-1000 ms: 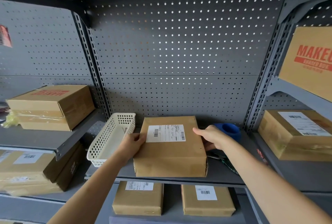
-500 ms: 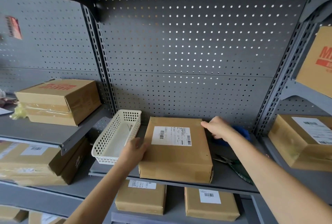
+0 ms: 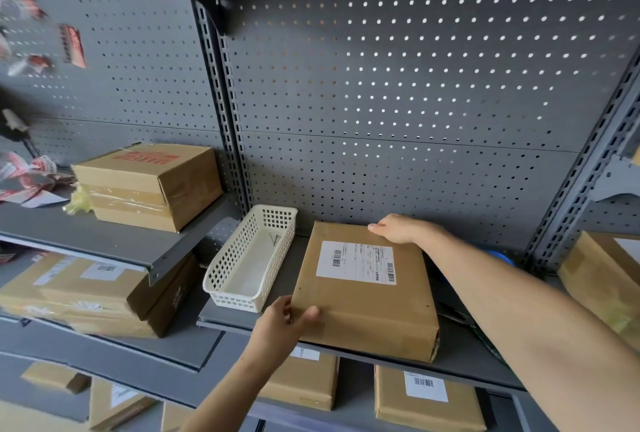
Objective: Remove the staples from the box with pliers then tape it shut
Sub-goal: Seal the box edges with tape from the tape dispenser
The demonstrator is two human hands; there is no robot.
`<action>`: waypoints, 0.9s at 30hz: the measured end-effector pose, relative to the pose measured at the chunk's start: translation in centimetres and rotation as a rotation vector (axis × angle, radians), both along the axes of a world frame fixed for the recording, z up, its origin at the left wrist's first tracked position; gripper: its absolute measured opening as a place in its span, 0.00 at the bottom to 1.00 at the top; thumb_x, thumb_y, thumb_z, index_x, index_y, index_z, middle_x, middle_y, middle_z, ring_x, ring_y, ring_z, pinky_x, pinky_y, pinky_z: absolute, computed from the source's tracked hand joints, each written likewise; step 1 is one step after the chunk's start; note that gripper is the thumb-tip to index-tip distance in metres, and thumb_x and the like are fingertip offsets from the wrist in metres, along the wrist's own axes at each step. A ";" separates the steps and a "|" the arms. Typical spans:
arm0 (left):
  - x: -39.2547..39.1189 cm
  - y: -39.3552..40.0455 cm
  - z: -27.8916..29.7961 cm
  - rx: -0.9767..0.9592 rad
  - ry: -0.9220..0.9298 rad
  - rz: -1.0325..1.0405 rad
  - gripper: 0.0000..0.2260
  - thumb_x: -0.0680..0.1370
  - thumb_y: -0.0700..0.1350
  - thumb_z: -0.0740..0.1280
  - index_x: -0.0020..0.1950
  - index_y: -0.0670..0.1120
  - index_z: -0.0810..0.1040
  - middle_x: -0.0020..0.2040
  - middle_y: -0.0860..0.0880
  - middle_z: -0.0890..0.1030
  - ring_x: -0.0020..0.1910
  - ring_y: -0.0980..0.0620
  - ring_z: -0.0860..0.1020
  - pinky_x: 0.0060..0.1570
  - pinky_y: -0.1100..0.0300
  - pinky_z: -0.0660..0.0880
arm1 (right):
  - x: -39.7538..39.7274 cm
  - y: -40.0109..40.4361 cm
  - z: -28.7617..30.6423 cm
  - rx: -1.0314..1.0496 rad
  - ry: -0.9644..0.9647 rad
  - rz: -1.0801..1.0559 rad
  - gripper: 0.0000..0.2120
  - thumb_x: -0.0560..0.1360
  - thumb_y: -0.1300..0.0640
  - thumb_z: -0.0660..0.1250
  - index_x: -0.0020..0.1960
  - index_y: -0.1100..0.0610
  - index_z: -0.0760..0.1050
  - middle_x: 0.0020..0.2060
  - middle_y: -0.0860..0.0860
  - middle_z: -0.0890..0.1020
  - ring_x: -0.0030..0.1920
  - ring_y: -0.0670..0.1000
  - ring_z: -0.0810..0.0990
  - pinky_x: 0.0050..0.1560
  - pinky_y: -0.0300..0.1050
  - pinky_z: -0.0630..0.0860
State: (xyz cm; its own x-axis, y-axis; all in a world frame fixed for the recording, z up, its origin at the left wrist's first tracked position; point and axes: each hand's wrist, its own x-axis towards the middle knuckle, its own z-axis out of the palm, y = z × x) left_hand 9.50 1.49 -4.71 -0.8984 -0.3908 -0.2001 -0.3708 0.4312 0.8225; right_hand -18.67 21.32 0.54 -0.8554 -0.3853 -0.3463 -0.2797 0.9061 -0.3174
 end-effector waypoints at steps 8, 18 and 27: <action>-0.4 -1.6 0.5 0.032 0.074 0.018 0.17 0.76 0.61 0.70 0.48 0.47 0.80 0.42 0.48 0.84 0.43 0.49 0.82 0.46 0.50 0.79 | -0.6 1.3 1.1 -0.040 -0.093 -0.014 0.26 0.82 0.34 0.59 0.60 0.53 0.84 0.57 0.49 0.85 0.57 0.54 0.84 0.66 0.56 0.77; -3.6 -4.2 4.6 0.183 0.193 -0.048 0.13 0.80 0.52 0.68 0.48 0.42 0.81 0.41 0.45 0.83 0.39 0.51 0.79 0.43 0.54 0.77 | 1.9 6.7 6.5 -0.304 -0.288 -0.119 0.21 0.84 0.42 0.64 0.58 0.59 0.84 0.53 0.54 0.88 0.55 0.57 0.88 0.57 0.53 0.84; -8.8 -4.3 6.5 0.370 0.254 -0.065 0.15 0.84 0.50 0.62 0.55 0.39 0.80 0.46 0.44 0.80 0.49 0.49 0.79 0.50 0.53 0.81 | 5.3 11.1 6.2 -0.594 -0.269 -0.301 0.21 0.81 0.42 0.70 0.56 0.61 0.86 0.50 0.55 0.89 0.53 0.58 0.88 0.61 0.56 0.83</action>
